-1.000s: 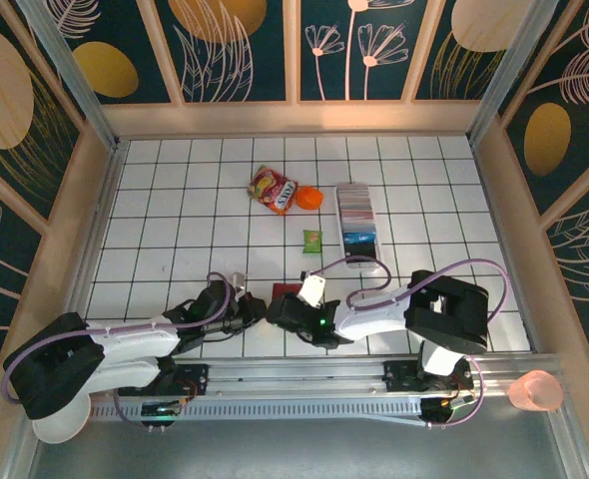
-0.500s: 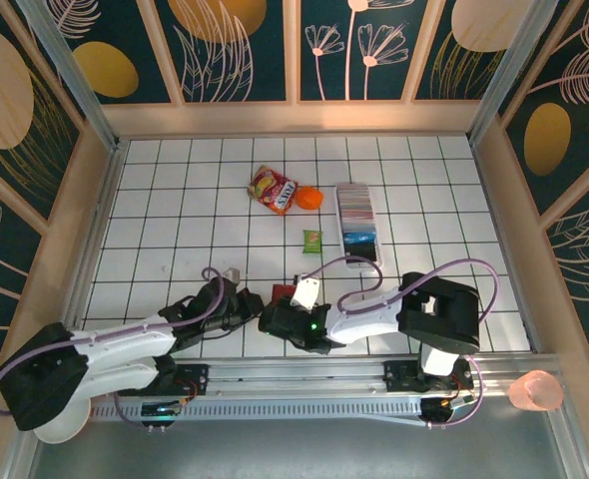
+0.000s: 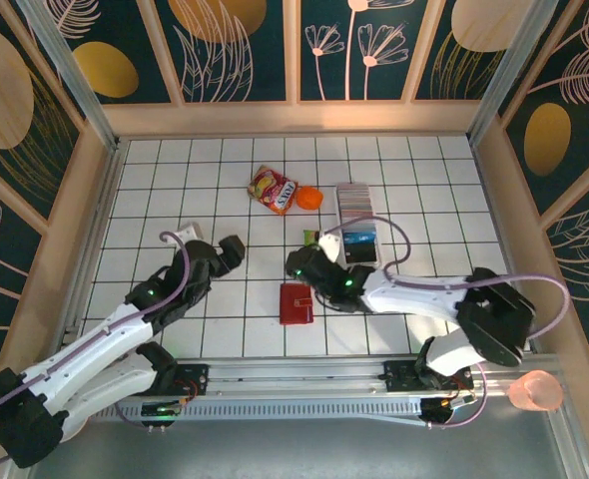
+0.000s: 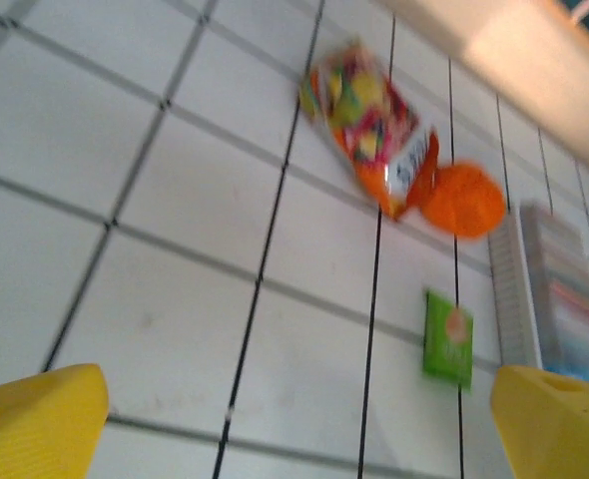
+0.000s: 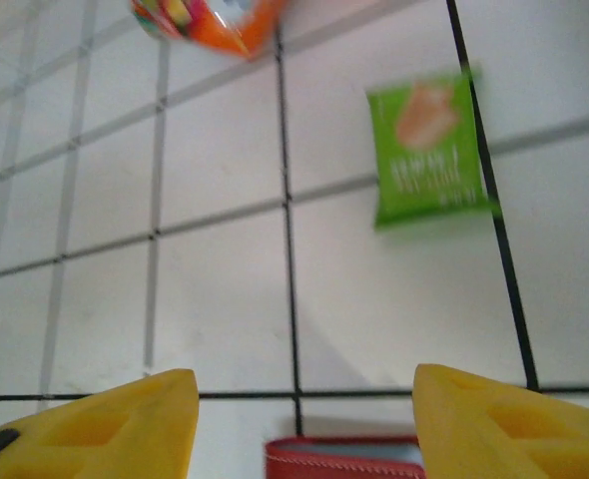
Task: Put the credit cards into the card holder
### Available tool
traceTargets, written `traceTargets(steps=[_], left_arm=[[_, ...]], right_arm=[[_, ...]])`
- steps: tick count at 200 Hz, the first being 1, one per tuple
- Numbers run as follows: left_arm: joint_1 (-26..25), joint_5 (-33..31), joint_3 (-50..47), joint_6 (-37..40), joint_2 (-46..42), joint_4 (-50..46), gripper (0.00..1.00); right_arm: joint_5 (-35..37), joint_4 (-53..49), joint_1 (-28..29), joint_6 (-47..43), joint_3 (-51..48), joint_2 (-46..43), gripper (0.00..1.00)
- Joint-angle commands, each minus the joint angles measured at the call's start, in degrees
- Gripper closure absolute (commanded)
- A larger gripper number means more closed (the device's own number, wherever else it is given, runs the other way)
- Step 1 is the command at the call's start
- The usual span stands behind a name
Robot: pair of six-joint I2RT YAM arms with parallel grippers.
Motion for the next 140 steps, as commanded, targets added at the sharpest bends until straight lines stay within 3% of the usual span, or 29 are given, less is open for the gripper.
traceTargets(steps=[1, 22, 39, 49, 65, 85, 106, 140], left_arm=[[4.26, -6.70, 4.37, 10.68, 0.55, 1.25, 0.04], [9.02, -12.33, 3.37, 13.81, 1.72, 8.37, 0.10], [11.93, -23.86, 2.15, 13.02, 4.28, 10.50, 0.05], [13.50, -27.81, 0.04, 16.17, 5.92, 15.11, 0.07], [15.96, -30.74, -3.80, 22.90, 7.70, 24.09, 0.01], [21.09, -29.11, -8.55, 27.48, 8.58, 31.95, 0.01], [23.23, -25.98, -18.20, 40.42, 8.40, 48.40, 0.01], [29.13, -19.59, -25.85, 39.77, 8.92, 56.36, 0.01]], right_arm=[[-1.47, 7.02, -6.62, -13.06, -0.46, -10.79, 0.41], [-3.73, 13.90, -16.34, -24.73, -4.40, -19.86, 0.35], [-5.97, 20.13, -24.61, -36.57, -8.38, -25.56, 0.13], [-8.06, 24.08, -29.30, -43.55, -11.59, -28.27, 0.02], [-9.86, 30.73, -37.18, -50.81, -17.23, -30.30, 0.01], [-13.89, 40.16, -46.15, -55.03, -24.81, -29.78, 0.01], [-18.53, 46.78, -53.80, -54.74, -31.09, -27.51, 0.01], [-21.02, 58.59, -59.62, -52.26, -39.13, -20.37, 0.01]])
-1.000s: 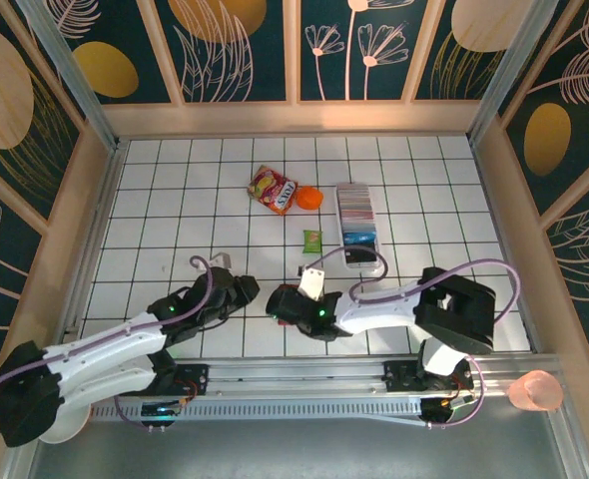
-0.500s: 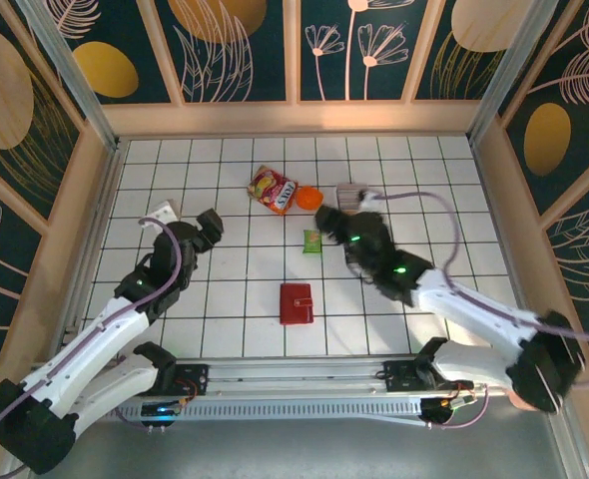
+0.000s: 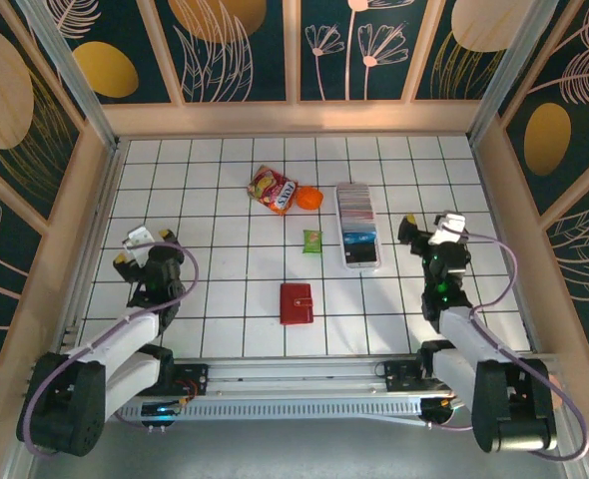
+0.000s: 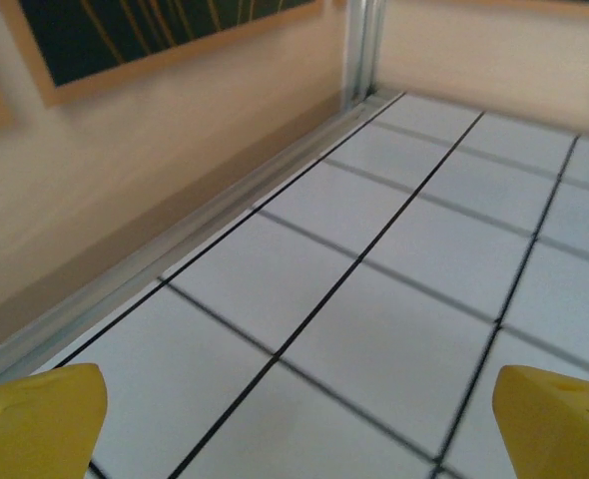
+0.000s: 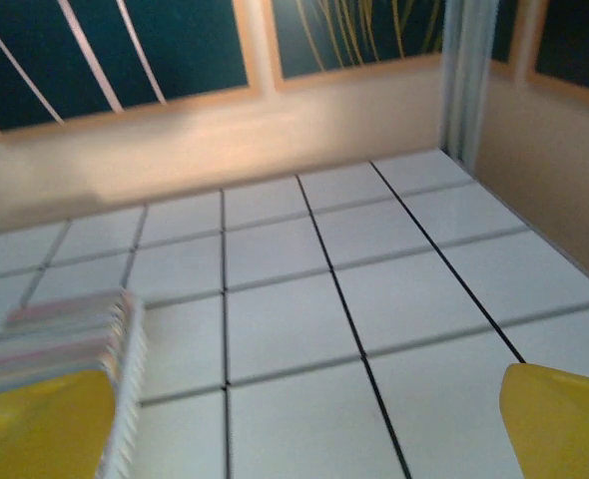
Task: Put the credit cards into the card holder
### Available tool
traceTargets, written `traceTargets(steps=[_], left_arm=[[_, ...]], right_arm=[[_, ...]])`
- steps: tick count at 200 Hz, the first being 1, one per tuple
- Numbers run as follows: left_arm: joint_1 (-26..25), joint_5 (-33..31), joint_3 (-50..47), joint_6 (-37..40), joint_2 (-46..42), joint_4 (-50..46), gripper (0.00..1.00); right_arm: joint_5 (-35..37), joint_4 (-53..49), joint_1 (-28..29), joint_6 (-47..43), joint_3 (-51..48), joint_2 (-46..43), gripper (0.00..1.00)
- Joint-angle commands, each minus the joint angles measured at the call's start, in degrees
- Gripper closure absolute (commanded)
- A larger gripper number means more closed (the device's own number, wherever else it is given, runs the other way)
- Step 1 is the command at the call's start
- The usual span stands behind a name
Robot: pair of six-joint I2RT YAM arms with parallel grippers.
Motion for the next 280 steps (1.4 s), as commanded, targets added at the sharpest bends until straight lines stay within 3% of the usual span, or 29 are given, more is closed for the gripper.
traceTargets(steps=[1, 32, 69, 96, 112, 127, 149, 165, 179, 190, 200, 280], left_arm=[[3.47, 3.82, -3.35, 4.95, 0.47, 14.26, 0.01], [4.35, 9.06, -1.03, 7.95, 5.96, 17.70, 0.02], [4.74, 15.19, -1.89, 12.96, 16.81, 40.35, 0.01], [4.99, 17.99, 1.23, 14.52, 23.66, 43.64, 0.01], [5.21, 19.77, 2.07, 15.20, 27.78, 46.77, 0.01], [6.71, 22.50, 4.00, 13.73, 27.09, 40.97, 0.01], [9.19, 26.71, 4.83, 12.01, 28.04, 39.96, 0.01], [9.30, 27.10, 4.26, 11.93, 28.09, 40.60, 0.01], [9.69, 25.71, 0.60, 11.69, 31.27, 52.03, 0.01], [9.66, 25.94, 2.22, 11.08, 29.09, 44.47, 0.01], [9.66, 25.69, 1.58, 11.30, 30.36, 48.19, 0.01], [9.66, 25.86, 1.36, 11.47, 29.52, 47.04, 0.01]], right_arm=[[-4.60, 14.52, -2.47, -1.42, -3.31, 4.16, 0.01], [-6.79, 23.60, -2.75, -2.16, -2.82, 14.58, 0.01], [-14.32, 33.50, -4.60, -2.24, -0.10, 25.81, 0.01], [-16.15, 44.25, -6.12, -1.07, -0.82, 34.99, 0.01], [-16.15, 37.57, -6.15, -1.13, 0.97, 33.27, 0.01], [-13.94, 32.24, -5.92, -0.76, 3.90, 33.38, 0.01], [-12.85, 32.16, -5.41, -1.03, 4.16, 33.57, 0.01], [-11.72, 32.22, -4.83, -1.36, 4.14, 33.64, 0.01], [-10.75, 32.42, -4.35, -1.62, 3.99, 33.60, 0.01], [-10.93, 32.42, -4.39, -1.49, 4.17, 33.66, 0.01], [-10.93, 32.45, -4.42, -1.49, 4.15, 33.66, 0.01], [-10.92, 32.33, -4.44, -1.49, 4.12, 33.72, 0.01]])
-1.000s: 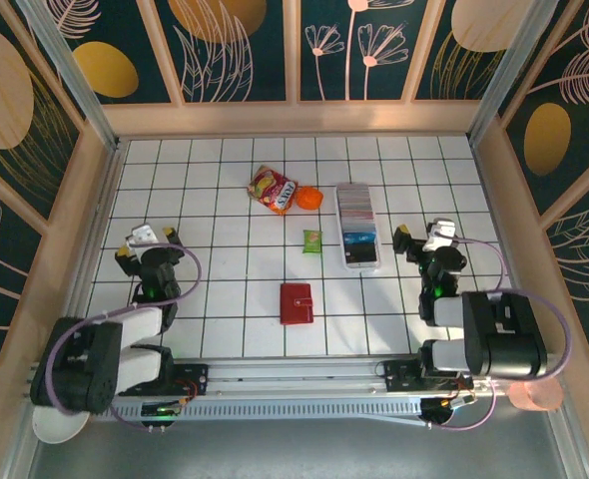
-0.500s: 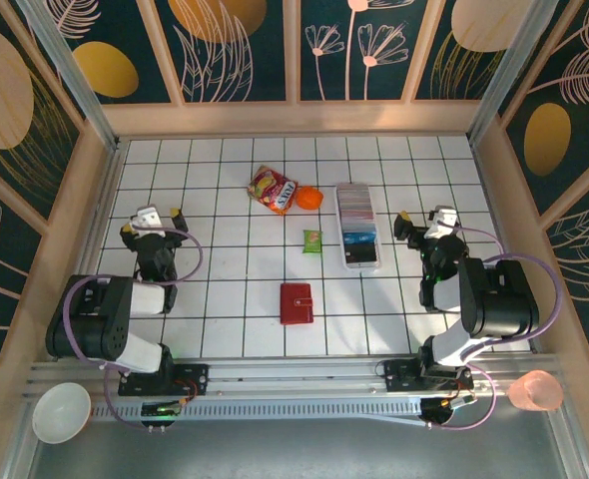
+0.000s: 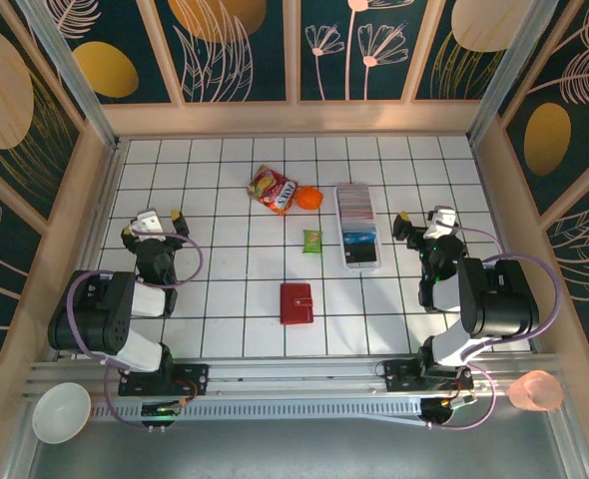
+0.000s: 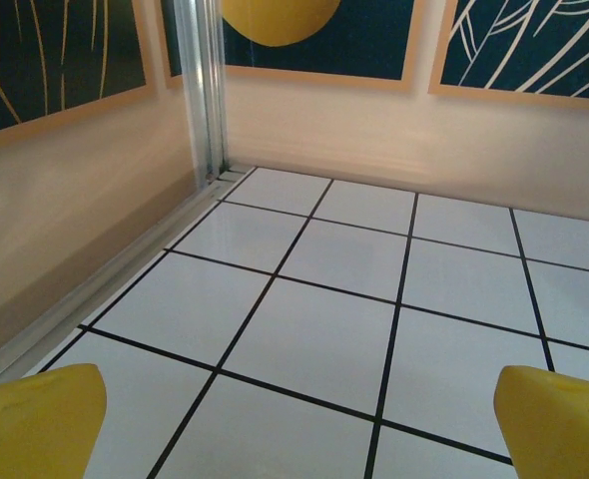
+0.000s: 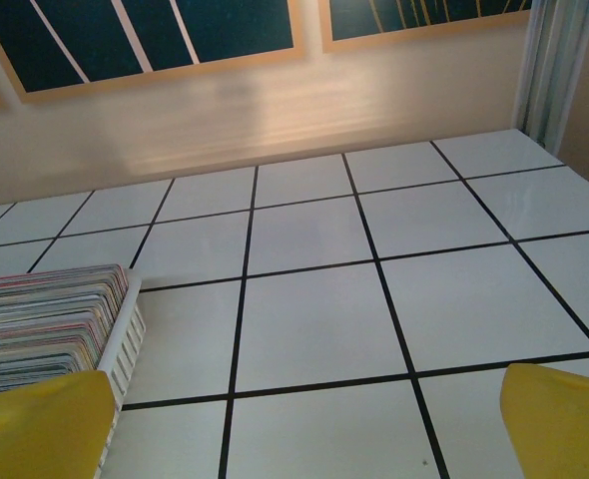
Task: Put the credit cards into the card holder
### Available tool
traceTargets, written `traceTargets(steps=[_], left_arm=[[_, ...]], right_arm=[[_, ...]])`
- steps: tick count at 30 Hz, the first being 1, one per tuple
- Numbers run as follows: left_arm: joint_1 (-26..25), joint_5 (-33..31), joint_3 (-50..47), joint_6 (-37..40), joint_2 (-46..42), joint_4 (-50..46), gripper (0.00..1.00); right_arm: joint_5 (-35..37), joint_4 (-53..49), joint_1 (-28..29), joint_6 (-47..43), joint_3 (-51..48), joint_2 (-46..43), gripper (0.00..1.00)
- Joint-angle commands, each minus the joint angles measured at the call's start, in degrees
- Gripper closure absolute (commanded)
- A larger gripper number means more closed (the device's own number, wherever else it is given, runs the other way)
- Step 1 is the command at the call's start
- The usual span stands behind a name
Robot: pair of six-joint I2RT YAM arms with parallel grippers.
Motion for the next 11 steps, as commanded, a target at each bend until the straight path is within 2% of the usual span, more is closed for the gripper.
traceTargets(steps=[1, 11], left_arm=[[0.46, 0.56, -0.44, -0.85, -0.05, 2.43, 0.01], [0.46, 0.57, -0.43, -0.85, -0.06, 2.54, 0.01]], right_arm=[[1.23, 0.62, 0.36, -0.23, 0.53, 0.13, 0.01], [1.10, 0.55, 0.35, -0.23, 0.61, 0.22, 0.01]])
